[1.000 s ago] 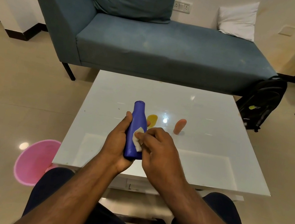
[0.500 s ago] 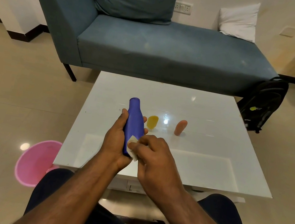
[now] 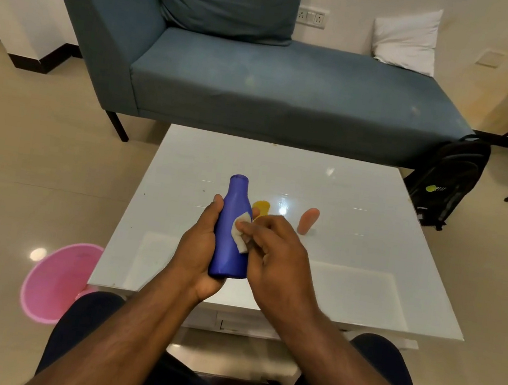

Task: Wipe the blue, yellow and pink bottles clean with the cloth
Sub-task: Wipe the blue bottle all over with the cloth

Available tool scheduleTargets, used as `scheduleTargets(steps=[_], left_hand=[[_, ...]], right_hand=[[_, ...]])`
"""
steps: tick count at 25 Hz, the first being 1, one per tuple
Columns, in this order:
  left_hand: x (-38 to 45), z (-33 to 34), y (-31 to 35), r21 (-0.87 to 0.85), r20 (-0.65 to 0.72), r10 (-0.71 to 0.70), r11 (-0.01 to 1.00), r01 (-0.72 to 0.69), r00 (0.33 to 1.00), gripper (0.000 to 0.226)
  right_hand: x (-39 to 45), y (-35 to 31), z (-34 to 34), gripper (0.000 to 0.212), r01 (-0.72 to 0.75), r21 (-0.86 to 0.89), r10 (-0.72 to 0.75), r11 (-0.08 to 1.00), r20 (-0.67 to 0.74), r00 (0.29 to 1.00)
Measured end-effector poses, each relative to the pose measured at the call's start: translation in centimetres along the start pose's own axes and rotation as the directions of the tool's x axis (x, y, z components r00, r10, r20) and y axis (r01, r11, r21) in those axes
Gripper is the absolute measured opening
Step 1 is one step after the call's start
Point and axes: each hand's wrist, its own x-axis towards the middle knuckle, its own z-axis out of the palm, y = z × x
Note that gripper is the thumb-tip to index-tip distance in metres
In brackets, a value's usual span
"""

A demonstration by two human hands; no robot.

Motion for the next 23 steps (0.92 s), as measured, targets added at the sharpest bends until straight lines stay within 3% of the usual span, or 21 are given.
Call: scheduleTargets(steps=[4,8,11,16,20,23], left_hand=[[-0.1,-0.3,0.0,-0.040,0.024,-0.008,0.999,0.009,1.000,0.053],[-0.4,0.3,-0.6,0.000,0.000,0.015,1.000,-0.015,1.000,0.041],[-0.3,0.6,-0.4,-0.006,-0.014,0.005,1.000,-0.005,1.000,0.048],[0.5,0.6,0.7,-0.076,0.014,-0.036,0.996,0.037,0.999,0.055],[0.5,0.8,0.6,-0.105,0.000,-0.033,0.994,0.033,0.999,0.048],[0.5,1.1,0.9,-0.108,-0.012,-0.019,0.994,0.018,1.000,0.046]], right_hand=[[-1.7,0.0,0.0,0.021,0.018,-0.028,-0.017,0.999,0.032,0.999],[1.9,0.2,-0.6,0.015,-0.043,-0.045,0.041,0.998,-0.043,0.998],[2.7,-0.2,-0.1,0.012,-0.050,-0.088,0.050,0.995,-0.009,0.999],[-1.3,-0.9,0.2,0.017,0.177,-0.230,-0.159,0.957,0.093,0.983],[-0.3,0.1,-0.3,0.018,0.034,-0.142,-0.030,0.989,0.027,0.999],[-1.5,-1.1,0.3,0.024,0.129,-0.251,-0.106,0.959,0.104,0.989]])
